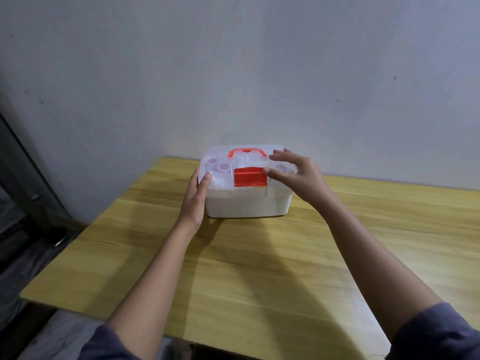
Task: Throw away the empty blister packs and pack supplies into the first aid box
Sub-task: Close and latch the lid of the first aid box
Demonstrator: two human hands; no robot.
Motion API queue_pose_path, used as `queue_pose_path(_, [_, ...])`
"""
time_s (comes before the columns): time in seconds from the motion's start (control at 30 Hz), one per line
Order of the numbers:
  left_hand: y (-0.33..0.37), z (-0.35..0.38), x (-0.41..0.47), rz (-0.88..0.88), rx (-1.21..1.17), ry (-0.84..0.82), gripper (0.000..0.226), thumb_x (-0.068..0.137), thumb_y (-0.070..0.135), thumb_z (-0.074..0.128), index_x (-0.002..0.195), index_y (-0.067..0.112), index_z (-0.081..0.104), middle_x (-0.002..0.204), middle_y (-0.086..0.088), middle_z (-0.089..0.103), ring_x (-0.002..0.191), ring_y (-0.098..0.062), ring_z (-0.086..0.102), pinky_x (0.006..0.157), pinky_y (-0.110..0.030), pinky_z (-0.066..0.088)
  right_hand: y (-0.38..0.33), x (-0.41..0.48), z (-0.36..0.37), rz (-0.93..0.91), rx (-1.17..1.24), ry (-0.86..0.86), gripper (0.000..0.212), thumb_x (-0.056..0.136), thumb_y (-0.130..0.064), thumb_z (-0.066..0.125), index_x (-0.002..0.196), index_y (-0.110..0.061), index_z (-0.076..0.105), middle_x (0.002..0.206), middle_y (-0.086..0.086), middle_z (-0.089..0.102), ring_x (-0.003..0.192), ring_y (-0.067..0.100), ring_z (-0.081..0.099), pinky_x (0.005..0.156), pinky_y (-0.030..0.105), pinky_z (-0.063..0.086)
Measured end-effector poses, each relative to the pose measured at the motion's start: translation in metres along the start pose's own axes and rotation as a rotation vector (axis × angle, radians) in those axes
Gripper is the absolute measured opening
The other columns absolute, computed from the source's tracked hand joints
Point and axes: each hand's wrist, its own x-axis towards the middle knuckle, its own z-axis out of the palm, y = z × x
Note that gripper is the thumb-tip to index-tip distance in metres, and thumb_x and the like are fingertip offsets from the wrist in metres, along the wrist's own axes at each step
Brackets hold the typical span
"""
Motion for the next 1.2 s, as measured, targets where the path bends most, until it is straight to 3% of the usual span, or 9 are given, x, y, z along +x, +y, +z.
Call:
queue_pose_path(0.2, [0.001, 0.003, -0.001, 0.003, -0.033, 0.018, 0.03, 0.103, 0.026, 0.039, 0.132, 0.024, 0.046, 0.119, 0.016, 0.059, 0.095, 0.019, 0.06, 0.078, -0.003, 0.044, -0.001, -0.009, 0.003, -0.059, 0.053, -0.001, 0.019, 0.078, -0.033, 0.071, 0.095, -0.025, 0.074, 0.135, -0.003, 0.057, 0.139, 0.005, 0.031, 0.109, 0.029, 0.026])
queue_pose_path(0.43, [-0.001, 0.004, -0.001, -0.008, -0.043, 0.052, 0.028, 0.103, 0.026, 0.039, 0.129, 0.025, 0.047, 0.117, 0.017, 0.06, 0.096, 0.018, 0.059, 0.08, -0.005, 0.045, 0.012, -0.026, 0.002, -0.187, 0.03, -0.072, 0.013, 0.078, -0.026, 0.072, 0.089, -0.023, 0.076, 0.134, -0.009, 0.056, 0.14, 0.002, 0.028, 0.106, 0.024, 0.026])
queue_pose_path(0.7, [0.0, 0.008, -0.002, -0.002, -0.033, 0.081, 0.026, 0.103, 0.025, 0.038, 0.128, 0.024, 0.047, 0.115, 0.018, 0.059, 0.092, 0.021, 0.059, 0.078, -0.003, 0.044, 0.017, -0.019, 0.014, -0.302, -0.234, 0.074, 0.052, 0.07, -0.029, 0.078, 0.119, -0.023, 0.062, 0.128, -0.008, 0.059, 0.133, 0.015, 0.04, 0.109, 0.038, 0.036])
queue_pose_path(0.83, [0.0, 0.008, -0.002, -0.017, -0.026, 0.104, 0.027, 0.103, 0.026, 0.039, 0.128, 0.023, 0.047, 0.114, 0.017, 0.059, 0.09, 0.021, 0.059, 0.077, -0.003, 0.044, 0.02, -0.016, 0.021, -0.33, -0.342, 0.145, 0.056, 0.068, -0.038, 0.077, 0.12, -0.027, 0.059, 0.128, -0.007, 0.06, 0.129, 0.019, 0.043, 0.104, 0.044, 0.039])
queue_pose_path(0.9, [0.0, 0.009, -0.002, -0.032, -0.027, 0.117, 0.032, 0.102, 0.029, 0.042, 0.133, 0.021, 0.047, 0.12, 0.011, 0.06, 0.099, 0.015, 0.059, 0.08, -0.005, 0.044, 0.021, -0.016, 0.026, -0.343, -0.395, 0.182, 0.054, 0.069, -0.042, 0.074, 0.119, -0.027, 0.059, 0.128, -0.009, 0.059, 0.128, 0.018, 0.043, 0.103, 0.041, 0.038])
queue_pose_path(0.97, [0.0, 0.01, -0.002, -0.041, -0.038, 0.134, 0.042, 0.1, 0.034, 0.044, 0.139, 0.018, 0.044, 0.133, 0.004, 0.057, 0.116, -0.001, 0.056, 0.091, -0.012, 0.042, 0.021, -0.016, 0.03, -0.354, -0.449, 0.209, 0.052, 0.071, -0.044, 0.072, 0.118, -0.027, 0.058, 0.128, -0.01, 0.058, 0.127, 0.018, 0.044, 0.101, 0.039, 0.036])
queue_pose_path(1.03, [0.0, 0.011, -0.003, -0.05, -0.033, 0.142, 0.044, 0.101, 0.032, 0.043, 0.142, 0.016, 0.042, 0.139, 0.0, 0.053, 0.123, -0.009, 0.052, 0.097, -0.016, 0.04, 0.021, -0.016, 0.029, -0.335, -0.43, 0.191, 0.051, 0.071, -0.043, 0.073, 0.117, -0.026, 0.058, 0.128, -0.01, 0.058, 0.126, 0.017, 0.043, 0.101, 0.039, 0.035])
queue_pose_path(1.13, [0.002, 0.009, -0.002, -0.063, -0.016, 0.11, 0.042, 0.1, 0.034, 0.044, 0.139, 0.02, 0.043, 0.139, 0.002, 0.053, 0.116, 0.002, 0.054, 0.092, -0.01, 0.043, 0.018, -0.016, 0.021, -0.285, -0.257, 0.135, 0.05, 0.073, -0.035, 0.074, 0.12, -0.025, 0.058, 0.129, -0.008, 0.054, 0.125, 0.014, 0.042, 0.105, 0.039, 0.036])
queue_pose_path(1.2, [0.006, 0.008, -0.003, -0.08, -0.011, 0.111, 0.066, 0.089, 0.047, 0.05, 0.147, 0.021, 0.033, 0.152, 0.003, 0.04, 0.133, -0.004, 0.044, 0.11, -0.021, 0.036, 0.016, -0.018, 0.017, -0.197, -0.098, 0.161, 0.053, 0.079, -0.034, 0.07, 0.127, -0.024, 0.052, 0.134, -0.005, 0.046, 0.129, 0.012, 0.037, 0.106, 0.029, 0.032])
